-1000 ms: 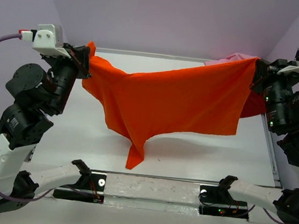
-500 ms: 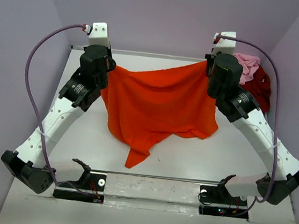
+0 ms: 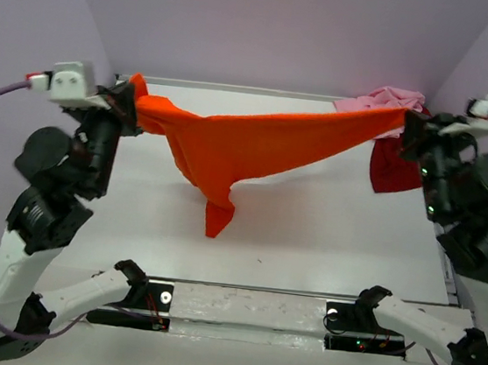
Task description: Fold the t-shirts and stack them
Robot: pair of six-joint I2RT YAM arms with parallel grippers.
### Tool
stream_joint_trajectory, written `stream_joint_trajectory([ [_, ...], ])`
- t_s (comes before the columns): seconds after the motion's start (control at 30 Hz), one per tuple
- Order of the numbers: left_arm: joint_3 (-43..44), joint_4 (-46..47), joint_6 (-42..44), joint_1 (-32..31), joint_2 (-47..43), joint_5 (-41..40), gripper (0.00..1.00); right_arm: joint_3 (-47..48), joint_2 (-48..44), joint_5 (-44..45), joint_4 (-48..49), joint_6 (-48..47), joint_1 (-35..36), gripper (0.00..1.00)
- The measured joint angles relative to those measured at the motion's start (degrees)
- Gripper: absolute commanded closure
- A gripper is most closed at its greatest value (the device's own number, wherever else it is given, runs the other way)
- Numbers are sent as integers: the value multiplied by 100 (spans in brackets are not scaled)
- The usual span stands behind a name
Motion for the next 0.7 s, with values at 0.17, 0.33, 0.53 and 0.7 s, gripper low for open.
stream_joint_trajectory([
  [0.17, 131, -352, -326, -46, -1021, 83, 100, 125, -1178, -448, -446, 431, 9, 100],
  [0.33, 699, -557, -525, -42, -944, 348, 100, 837, -876, -723, -713, 568, 9, 100],
  [0.53, 1213, -581, -463, -33, -109, 321, 100, 1346, 299, -549, -761, 590, 9, 100],
  [0.7, 1078, -83, -271, 35, 787, 107, 100, 1266, 1480, -70, -645, 645, 2, 100],
])
